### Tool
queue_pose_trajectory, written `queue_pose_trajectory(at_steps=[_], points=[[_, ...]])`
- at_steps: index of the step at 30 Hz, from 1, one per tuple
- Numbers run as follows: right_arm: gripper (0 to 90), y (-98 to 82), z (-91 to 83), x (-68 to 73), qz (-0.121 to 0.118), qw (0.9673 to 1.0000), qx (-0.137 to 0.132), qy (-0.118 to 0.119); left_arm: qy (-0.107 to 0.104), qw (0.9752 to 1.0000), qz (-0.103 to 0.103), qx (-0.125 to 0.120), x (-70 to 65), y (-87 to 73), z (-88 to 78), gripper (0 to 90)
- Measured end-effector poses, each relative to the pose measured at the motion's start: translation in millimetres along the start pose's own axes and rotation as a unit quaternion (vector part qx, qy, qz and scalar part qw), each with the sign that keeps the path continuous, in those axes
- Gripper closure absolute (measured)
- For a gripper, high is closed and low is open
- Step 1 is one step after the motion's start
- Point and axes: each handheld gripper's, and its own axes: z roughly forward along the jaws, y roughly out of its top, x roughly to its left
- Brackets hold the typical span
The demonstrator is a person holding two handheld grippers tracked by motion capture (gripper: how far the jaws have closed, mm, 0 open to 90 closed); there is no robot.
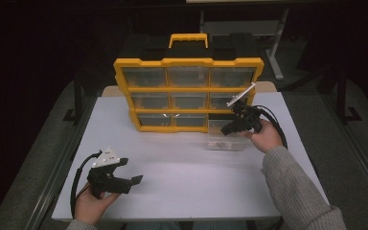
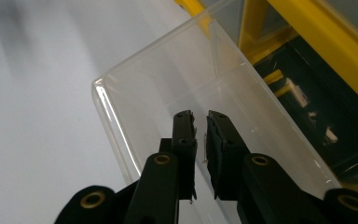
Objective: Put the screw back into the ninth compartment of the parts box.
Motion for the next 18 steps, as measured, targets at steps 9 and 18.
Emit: queue_pose_trajectory(at_steps=[9, 18], points=[[76.9, -1.6, -16.8, 2.8, 0.000, 0.9998, -0.022, -0.001, -0.001, 1.0000, 0.006, 0.001, 0.7, 0.8, -0.2, 17.5], [70.4, -8.0, -34.0, 8.4, 0.008, 0.9987, -0.050, 0.003, -0.002, 1.0000, 0.002, 0.001, 0.2, 1.2, 0.5, 17.4]])
